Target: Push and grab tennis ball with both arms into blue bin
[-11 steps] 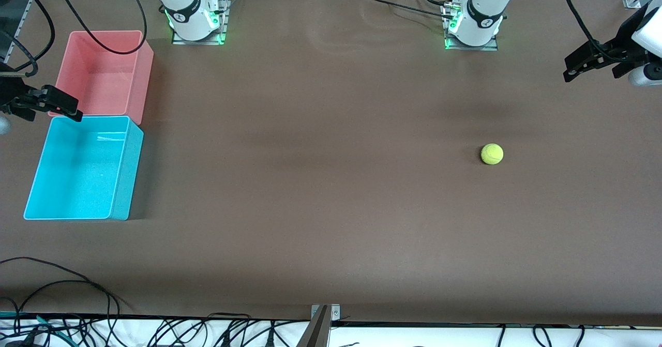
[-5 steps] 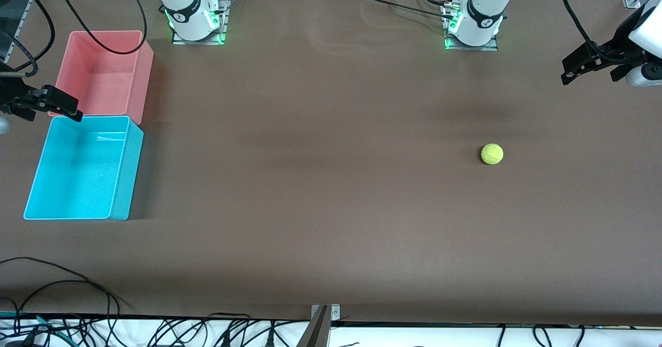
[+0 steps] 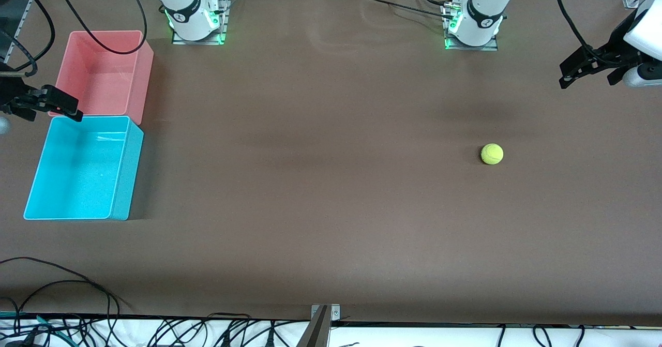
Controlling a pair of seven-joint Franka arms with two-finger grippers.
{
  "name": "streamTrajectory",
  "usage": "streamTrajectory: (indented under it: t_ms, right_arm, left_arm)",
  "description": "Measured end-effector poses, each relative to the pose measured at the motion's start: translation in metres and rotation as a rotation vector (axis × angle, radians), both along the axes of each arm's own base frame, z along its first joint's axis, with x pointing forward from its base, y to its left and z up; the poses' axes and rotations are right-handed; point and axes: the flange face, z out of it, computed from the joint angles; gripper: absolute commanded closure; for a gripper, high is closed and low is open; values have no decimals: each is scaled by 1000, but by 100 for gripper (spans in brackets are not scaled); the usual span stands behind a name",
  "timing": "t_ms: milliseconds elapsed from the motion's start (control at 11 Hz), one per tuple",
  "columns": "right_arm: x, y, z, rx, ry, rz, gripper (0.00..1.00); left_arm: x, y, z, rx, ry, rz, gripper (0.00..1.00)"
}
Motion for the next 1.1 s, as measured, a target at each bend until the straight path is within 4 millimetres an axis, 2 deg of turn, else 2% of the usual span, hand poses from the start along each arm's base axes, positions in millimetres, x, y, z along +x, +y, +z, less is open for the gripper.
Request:
streamTrajectory:
  t_ms: [913,1095]
  right_arm:
    - [0,-2,0,2,-1,-4,0]
    - [0,-2,0,4,-1,-4,0]
  left_arm:
    - [-6,-1,-3,3,20,0,0]
    - [-9,-10,-5,6,41,-18,0]
